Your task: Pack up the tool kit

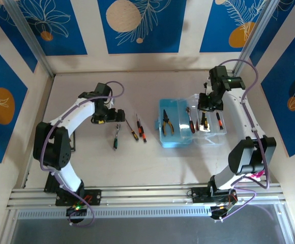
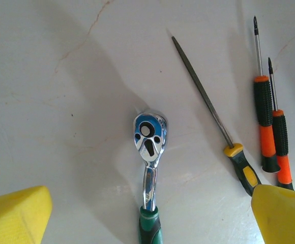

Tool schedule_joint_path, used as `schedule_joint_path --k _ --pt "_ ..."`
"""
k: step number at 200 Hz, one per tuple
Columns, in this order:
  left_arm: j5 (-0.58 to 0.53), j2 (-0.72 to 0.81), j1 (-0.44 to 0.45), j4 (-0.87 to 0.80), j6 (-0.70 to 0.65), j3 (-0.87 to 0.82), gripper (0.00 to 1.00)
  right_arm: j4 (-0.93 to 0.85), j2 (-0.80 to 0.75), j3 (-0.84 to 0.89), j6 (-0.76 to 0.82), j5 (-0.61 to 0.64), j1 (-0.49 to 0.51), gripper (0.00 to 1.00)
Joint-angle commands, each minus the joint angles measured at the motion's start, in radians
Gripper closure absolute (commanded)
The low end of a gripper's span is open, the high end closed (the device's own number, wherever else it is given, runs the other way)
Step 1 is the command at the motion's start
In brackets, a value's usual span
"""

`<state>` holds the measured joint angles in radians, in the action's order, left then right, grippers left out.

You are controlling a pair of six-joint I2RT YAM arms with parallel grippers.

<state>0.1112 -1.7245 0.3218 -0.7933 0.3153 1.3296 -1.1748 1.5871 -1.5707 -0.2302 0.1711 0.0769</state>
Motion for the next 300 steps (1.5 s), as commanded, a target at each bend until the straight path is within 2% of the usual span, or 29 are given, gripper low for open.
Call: schedule_joint_path --k 1,46,112,153,189,196,210,219,261,300 --pt "0.024 -0.027 -0.004 -0.013 -0.016 0.025 0.0 0.017 0.05 -0.013 0.024 0.015 0.004 1.0" --pt "0.02 -0.031 -0.004 -0.015 -0.021 0.026 0.0 0.018 0.136 -0.043 0.05 0.076 0.002 1.0" --pt "0.033 -0.045 -0.003 -0.029 -0.018 0.048 0.0 0.041 0.182 -0.033 0.065 0.091 0.002 1.0" --pt "0.042 -0.049 -0.001 -0.041 -0.012 0.057 0.0 0.037 0.17 -0.047 0.066 0.094 0.0 0.66" --pt "0.045 -0.073 0.027 -0.068 -0.011 0.087 0.0 0.006 0.134 -0.104 0.063 0.103 -0.002 0.44" --pt "0.04 -0.08 0.042 -0.074 -0.01 0.097 0.0 -0.003 0.124 -0.12 0.062 0.098 0.0 0.36" --pt "0.021 -0.099 0.078 -0.083 -0.005 0.114 0.0 -0.014 0.098 -0.147 0.059 0.079 0.004 0.11" --pt "0.007 -0.119 0.104 -0.088 0.001 0.129 0.0 -0.013 0.08 -0.155 0.055 0.063 0.01 0.0" --pt "0.005 -0.228 0.179 -0.063 0.108 0.175 0.0 0.048 -0.002 -0.109 0.017 -0.018 0.054 0.01" --pt "-0.014 -0.294 0.202 -0.068 0.197 0.209 0.11 0.136 -0.035 -0.001 0.032 -0.102 0.06 0.01"
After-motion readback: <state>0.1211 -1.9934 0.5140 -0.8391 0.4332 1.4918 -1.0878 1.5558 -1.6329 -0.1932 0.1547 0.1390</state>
